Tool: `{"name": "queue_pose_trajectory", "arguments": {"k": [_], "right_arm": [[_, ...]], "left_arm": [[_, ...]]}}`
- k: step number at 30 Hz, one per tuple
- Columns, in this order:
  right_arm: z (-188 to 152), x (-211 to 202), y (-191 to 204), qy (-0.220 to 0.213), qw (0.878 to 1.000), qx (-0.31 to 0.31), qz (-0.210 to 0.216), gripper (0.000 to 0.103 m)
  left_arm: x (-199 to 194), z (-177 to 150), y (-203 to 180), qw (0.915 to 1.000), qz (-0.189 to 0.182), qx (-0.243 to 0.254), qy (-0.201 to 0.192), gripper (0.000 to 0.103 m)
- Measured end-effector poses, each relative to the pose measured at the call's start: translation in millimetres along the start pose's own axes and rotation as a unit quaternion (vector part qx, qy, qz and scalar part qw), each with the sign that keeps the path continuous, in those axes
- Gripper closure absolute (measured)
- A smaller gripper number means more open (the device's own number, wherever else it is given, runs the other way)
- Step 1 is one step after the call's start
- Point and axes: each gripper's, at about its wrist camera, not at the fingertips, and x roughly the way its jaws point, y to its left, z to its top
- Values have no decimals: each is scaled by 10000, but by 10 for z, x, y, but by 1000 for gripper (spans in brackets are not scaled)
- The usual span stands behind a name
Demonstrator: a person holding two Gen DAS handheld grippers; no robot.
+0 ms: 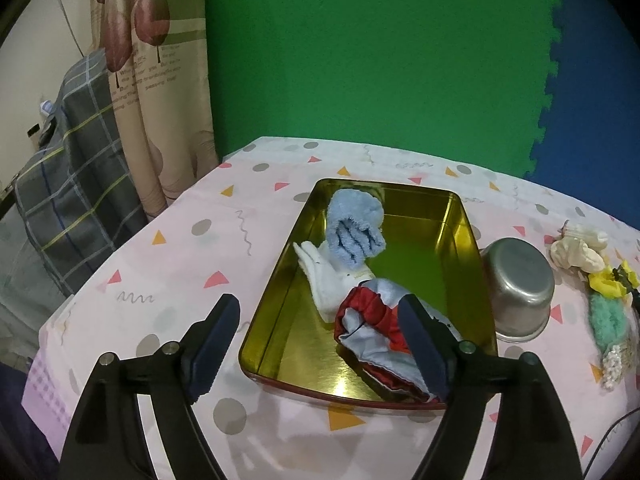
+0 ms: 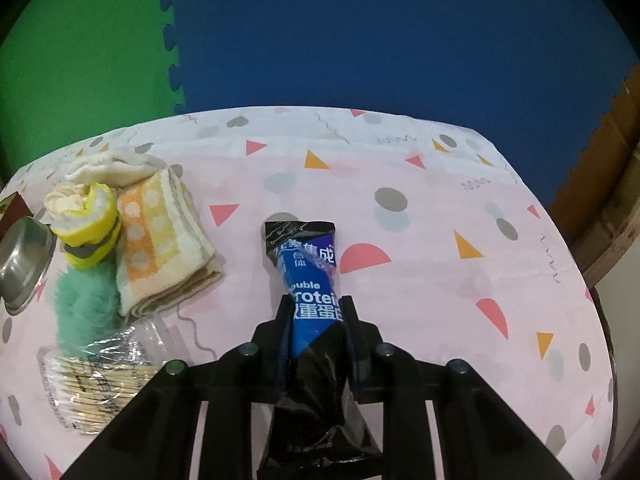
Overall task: Organize soft objects
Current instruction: 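Withdraw the open left gripper from the tin while the right holds the snack packet, then carry the blue protein snack packet into the gold tin and open the right gripper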
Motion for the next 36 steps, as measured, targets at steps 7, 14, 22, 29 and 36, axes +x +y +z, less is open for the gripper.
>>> {"name": "queue_pose_trajectory", "arguments": {"k": [7, 14, 22, 29, 36], "right_arm": [[65, -148, 54, -85, 10000, 17, -19, 82], [142, -375, 132, -272, 9996, 3, 95, 82], [203, -693, 370, -542, 9975, -99, 438, 82], [271, -891, 805, -674, 9929, -421, 889, 82], [316, -1040, 1360, -727, 9846, -778, 1388, 82]], "left_arm": [[30, 3, 70, 9997, -94, -212, 101, 24], [54, -4, 79, 9995, -106, -227, 173, 23], [61, -2, 134, 9991, -101, -365, 198, 22], [66, 2, 154, 9989, -74, -402, 233, 21], [99, 11, 292, 9974, 26, -650, 298, 20]]}}
